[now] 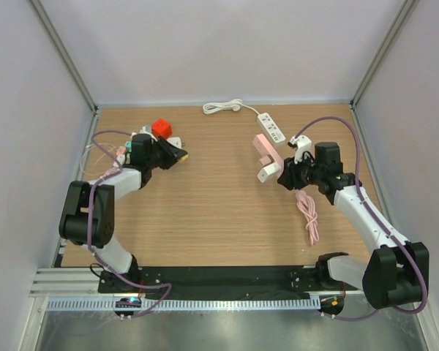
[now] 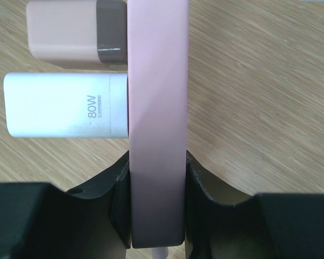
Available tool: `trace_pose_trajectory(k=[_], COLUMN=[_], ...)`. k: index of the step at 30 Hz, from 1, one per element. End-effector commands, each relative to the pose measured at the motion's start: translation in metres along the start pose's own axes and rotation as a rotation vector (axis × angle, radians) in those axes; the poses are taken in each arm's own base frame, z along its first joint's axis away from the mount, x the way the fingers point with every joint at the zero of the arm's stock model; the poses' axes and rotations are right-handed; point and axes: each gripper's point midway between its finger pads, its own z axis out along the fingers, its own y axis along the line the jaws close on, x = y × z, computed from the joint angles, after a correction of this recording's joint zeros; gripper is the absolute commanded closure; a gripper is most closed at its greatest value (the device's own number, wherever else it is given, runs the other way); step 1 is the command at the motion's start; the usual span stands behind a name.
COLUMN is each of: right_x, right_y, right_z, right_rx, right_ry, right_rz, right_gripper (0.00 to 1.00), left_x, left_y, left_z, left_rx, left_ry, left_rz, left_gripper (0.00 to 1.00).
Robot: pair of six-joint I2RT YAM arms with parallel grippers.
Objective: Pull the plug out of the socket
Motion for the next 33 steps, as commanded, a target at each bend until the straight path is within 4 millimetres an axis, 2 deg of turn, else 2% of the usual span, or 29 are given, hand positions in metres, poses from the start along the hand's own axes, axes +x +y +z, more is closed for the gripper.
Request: trace_pose_trajectory(k=[1,2,3,7,9,10,12,13,16,18,23,24,29,33], right_x=[-0.05,-0.05,-0.05,-0.049,-0.05,-0.049,-0.05,-0.047,-0.049,-0.049,-0.049,-0.048,-0.049,-0.05], right_y=[0.006,0.005,0.005,0.003,0.003,0.002,0.002,0.002,0.001,0.0,-0.001,-0.001,-0.003,-0.003], right_z=[-0.015,-0.015,-0.015,-0.013,-0.013,-0.012,-0.013,-0.012,-0.012,-0.012,-0.013,-0.012,-0.014,-0.016], right_rx=[-0.023,-0.023,-0.022,-0.019,-0.018,-0.019,-0.019,-0.02,-0.017,-0.015,-0.013,-0.014,-0.01,-0.011], right_ry=[-0.153,-0.151,-0.15,-0.144,-0.143,-0.139,-0.142,-0.134,-0.138,-0.137,-0.138,-0.137,-0.142,-0.147], right_rz=[-0.088,-0.087,-0.084,-0.074,-0.072,-0.072,-0.072,-0.07,-0.07,-0.069,-0.066,-0.064,-0.057,-0.055], right_gripper=[0.99,0.99,0.99,0.99,0.99,0.99,0.99,0.99,0.99,0.99,0.99,0.99,0.99,0.99], left_x=[-0.036,-0.038,-0.053,-0.076,-0.076,-0.085,-0.084,-0.091,-0.088,-0.091,-0.094,-0.093,-0.094,-0.102], left_y=[0.002,0.015,0.013,0.022,0.035,0.03,0.041,0.036,0.044,0.045,0.052,0.051,0.059,0.059], left_z=[0.015,0.025,0.029,0.049,0.06,0.064,0.072,0.076,0.082,0.084,0.083,0.083,0.075,0.064], left_rx=[0.003,-0.029,-0.025,-0.047,-0.091,-0.085,-0.117,-0.109,-0.139,-0.147,-0.176,-0.176,-0.219,-0.237], left_ry=[-0.04,-0.033,-0.055,-0.069,-0.049,-0.059,-0.038,-0.044,-0.017,-0.019,-0.016,-0.011,-0.002,-0.015], left_rz=[-0.021,-0.037,-0.04,-0.058,-0.067,-0.058,-0.067,-0.062,-0.067,-0.06,-0.061,-0.054,-0.036,-0.02], left_gripper=[1.0,1.0,1.0,1.0,0.99,0.97,0.96,0.95,0.87,0.79,0.68,0.63,0.42,0.33])
